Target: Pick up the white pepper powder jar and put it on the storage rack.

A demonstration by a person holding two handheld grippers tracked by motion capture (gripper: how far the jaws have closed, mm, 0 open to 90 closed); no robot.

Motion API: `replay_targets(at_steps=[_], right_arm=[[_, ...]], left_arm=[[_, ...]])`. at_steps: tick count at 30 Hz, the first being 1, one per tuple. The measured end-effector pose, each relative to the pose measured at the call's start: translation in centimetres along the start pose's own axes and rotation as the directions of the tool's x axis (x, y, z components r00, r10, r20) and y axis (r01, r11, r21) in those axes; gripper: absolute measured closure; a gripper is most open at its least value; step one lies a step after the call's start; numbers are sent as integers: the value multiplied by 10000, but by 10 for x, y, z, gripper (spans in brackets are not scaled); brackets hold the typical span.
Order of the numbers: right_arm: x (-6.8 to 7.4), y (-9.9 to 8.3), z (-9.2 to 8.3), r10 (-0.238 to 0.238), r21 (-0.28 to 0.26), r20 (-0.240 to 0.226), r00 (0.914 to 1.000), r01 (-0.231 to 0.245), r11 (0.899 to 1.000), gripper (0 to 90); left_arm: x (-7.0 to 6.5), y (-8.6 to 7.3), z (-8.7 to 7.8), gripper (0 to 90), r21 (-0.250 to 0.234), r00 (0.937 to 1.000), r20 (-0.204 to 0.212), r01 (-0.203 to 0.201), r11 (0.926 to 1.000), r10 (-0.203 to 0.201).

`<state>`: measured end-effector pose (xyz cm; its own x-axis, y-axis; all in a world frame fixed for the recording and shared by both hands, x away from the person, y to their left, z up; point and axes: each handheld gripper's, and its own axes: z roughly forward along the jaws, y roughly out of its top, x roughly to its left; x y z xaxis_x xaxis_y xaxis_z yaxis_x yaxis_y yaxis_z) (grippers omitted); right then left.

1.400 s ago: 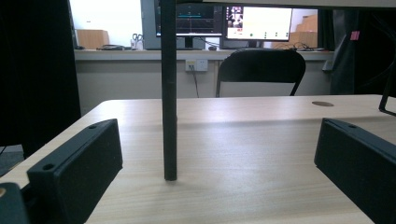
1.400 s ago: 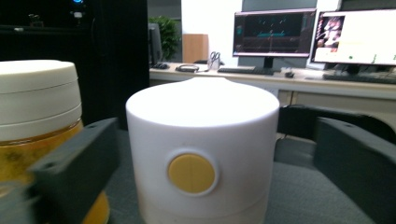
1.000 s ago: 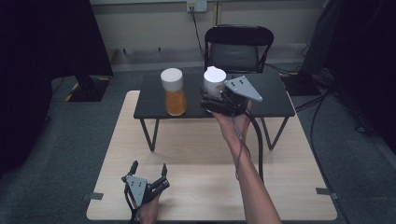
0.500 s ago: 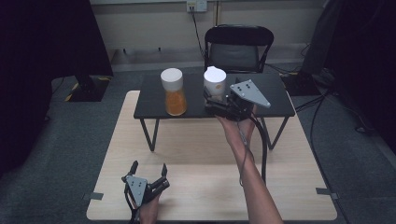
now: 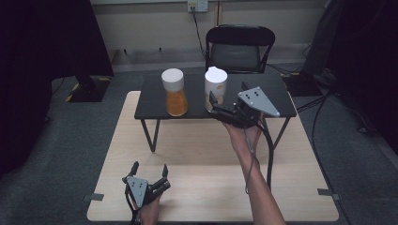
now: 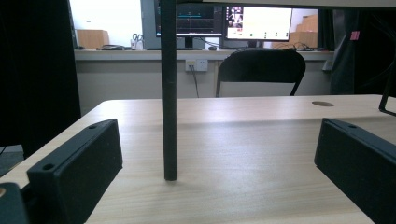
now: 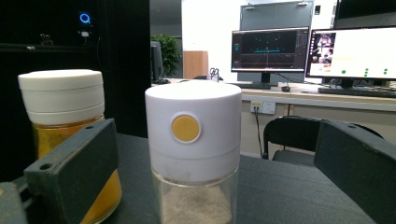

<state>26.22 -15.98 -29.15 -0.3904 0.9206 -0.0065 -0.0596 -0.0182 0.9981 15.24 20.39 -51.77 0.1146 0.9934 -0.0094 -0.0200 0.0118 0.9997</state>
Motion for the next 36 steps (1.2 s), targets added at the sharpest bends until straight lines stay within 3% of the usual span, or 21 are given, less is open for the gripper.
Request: replay_targets(at_steps=[9, 17, 21, 36], right_arm=[[-1, -8, -10, -149, 39, -74, 9999, 149, 9999, 0], [-5, -19, -24, 38, -111, -19, 10000, -38, 9999, 0], [-7, -28, -31, 372, -230, -38, 9993, -373, 9990, 0], [-3, -53, -59, 114, -347, 299, 9995, -104, 9993, 0]], left_arm=[[0, 0, 0, 3, 0, 10000, 1, 0, 10000, 0], [0, 0, 0, 3, 2, 10000, 1, -2, 10000, 2], [0, 0, 0, 3, 1, 10000, 1, -2, 10000, 2], [0, 0, 0, 3, 0, 10000, 1, -1, 10000, 1]])
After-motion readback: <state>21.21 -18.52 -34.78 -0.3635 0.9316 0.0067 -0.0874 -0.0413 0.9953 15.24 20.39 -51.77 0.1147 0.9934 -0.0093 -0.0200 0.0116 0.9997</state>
